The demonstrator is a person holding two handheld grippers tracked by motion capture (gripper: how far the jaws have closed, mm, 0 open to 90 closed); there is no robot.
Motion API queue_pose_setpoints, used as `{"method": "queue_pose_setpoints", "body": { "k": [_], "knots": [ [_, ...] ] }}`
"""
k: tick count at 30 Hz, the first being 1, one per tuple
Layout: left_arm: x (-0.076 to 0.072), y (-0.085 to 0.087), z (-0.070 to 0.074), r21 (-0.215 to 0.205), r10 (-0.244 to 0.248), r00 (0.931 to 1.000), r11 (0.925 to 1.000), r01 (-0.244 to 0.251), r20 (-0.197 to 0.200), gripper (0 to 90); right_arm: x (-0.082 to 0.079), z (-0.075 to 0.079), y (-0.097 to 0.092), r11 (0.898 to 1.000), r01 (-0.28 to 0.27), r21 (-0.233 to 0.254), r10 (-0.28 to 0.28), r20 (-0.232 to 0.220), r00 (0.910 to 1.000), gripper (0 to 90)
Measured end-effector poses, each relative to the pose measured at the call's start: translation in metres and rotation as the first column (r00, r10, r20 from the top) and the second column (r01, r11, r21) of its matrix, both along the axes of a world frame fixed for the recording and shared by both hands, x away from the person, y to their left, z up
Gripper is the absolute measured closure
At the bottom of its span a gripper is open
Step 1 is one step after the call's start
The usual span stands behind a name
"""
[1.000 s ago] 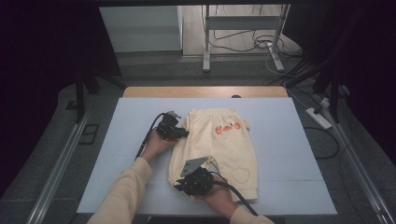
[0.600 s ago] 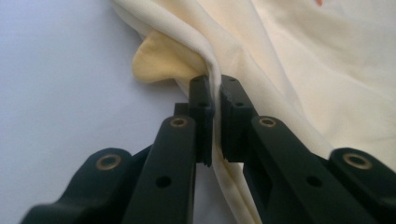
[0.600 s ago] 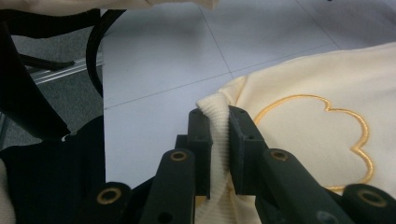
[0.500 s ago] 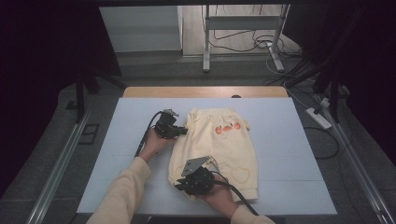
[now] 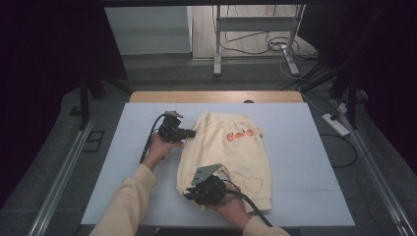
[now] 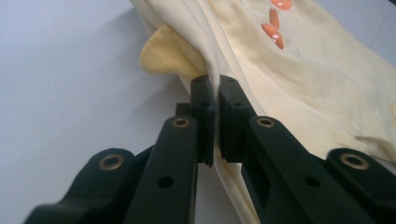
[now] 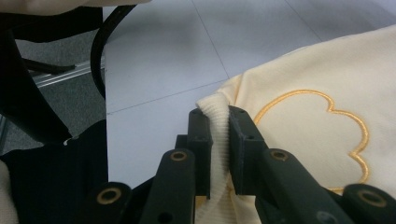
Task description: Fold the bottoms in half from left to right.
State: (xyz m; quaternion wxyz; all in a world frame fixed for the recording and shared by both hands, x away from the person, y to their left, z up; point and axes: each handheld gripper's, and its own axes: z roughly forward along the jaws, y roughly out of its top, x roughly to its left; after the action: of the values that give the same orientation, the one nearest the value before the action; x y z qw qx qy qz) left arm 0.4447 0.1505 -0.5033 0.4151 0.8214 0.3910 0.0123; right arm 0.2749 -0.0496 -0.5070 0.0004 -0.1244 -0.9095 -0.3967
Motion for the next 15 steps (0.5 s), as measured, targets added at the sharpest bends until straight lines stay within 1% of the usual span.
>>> {"method": "queue_pose_setpoints", "body": {
  "k": [8, 11, 13, 15],
  "knots": [
    [-0.002, 0.002, 0.007, -0.023, 0.0, 0.9999, 0.9997, 0.001, 0.013, 85.2, 0.0, 0.002, -0.001, 1.0, 0.0, 0.007, 0.0, 0.004, 1.0, 79.6],
    [-0.003, 0.004, 0.01, -0.044, 0.004, 0.9999, 0.999, -0.004, 0.013, 85.2, 0.0, 0.003, -0.001, 1.0, 0.0, 0.006, 0.0, 0.006, 1.0, 79.6],
    [-0.004, 0.005, 0.012, -0.056, 0.005, 0.9999, 0.9984, -0.005, 0.011, 85.2, 0.0, 0.005, -0.001, 1.0, 0.0, 0.015, 0.0, 0.006, 1.0, 79.6],
    [-0.004, 0.006, 0.013, -0.057, 0.005, 0.9999, 0.9983, -0.005, 0.015, 85.4, -0.001, 0.006, -0.002, 1.0, -0.002, 0.022, 0.002, 0.008, 1.0, 79.6]
  ]
}}
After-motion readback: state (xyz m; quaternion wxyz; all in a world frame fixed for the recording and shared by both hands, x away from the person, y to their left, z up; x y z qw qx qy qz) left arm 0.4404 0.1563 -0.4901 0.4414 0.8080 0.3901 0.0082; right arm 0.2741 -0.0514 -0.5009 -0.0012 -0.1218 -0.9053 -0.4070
